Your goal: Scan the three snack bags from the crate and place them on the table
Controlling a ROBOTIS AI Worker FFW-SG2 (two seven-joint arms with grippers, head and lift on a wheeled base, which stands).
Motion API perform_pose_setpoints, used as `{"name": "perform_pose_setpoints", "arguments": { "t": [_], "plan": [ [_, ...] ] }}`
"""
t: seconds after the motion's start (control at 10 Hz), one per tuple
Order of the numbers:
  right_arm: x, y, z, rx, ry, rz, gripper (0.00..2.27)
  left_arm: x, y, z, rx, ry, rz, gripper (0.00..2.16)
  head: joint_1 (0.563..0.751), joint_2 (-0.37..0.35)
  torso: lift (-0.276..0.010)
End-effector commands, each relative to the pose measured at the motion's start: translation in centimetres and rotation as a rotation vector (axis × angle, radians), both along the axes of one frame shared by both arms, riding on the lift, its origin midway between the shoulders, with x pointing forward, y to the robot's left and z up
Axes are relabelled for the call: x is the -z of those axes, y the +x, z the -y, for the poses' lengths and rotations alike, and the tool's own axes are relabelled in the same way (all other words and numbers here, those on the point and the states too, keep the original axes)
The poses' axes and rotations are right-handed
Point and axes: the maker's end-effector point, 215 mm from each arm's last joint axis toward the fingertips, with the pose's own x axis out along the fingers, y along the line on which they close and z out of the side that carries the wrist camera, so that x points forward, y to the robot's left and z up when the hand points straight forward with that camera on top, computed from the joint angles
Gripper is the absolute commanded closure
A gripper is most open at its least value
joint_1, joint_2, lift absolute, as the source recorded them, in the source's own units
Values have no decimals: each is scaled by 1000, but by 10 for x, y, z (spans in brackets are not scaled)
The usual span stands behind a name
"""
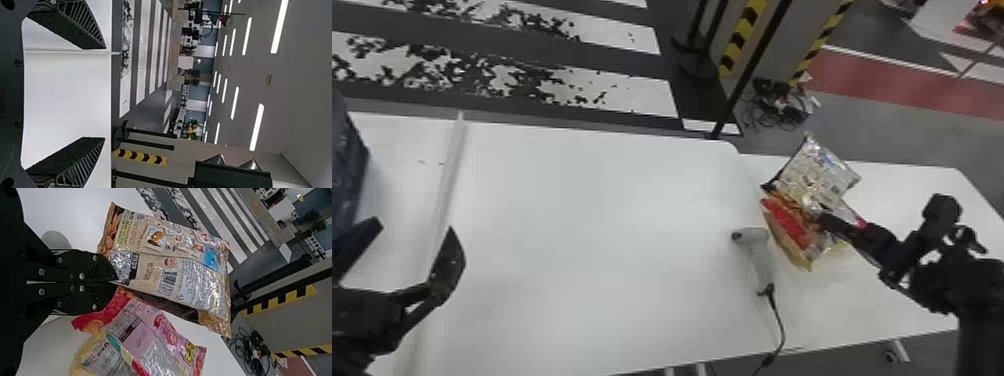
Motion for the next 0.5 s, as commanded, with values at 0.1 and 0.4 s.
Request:
{"name": "perform_pose_setpoints", "arguments": {
  "t": [0.1, 0.4],
  "plan": [
    [30, -16, 41, 144, -45, -61, 2260, 0, 0, -1, 0, 3, 0, 36, 695, -350, -62],
    [51, -31, 68, 233, -72, -107, 2007, 0, 0, -2, -2, 3, 0, 36, 695, -350, -62]
  ]
}}
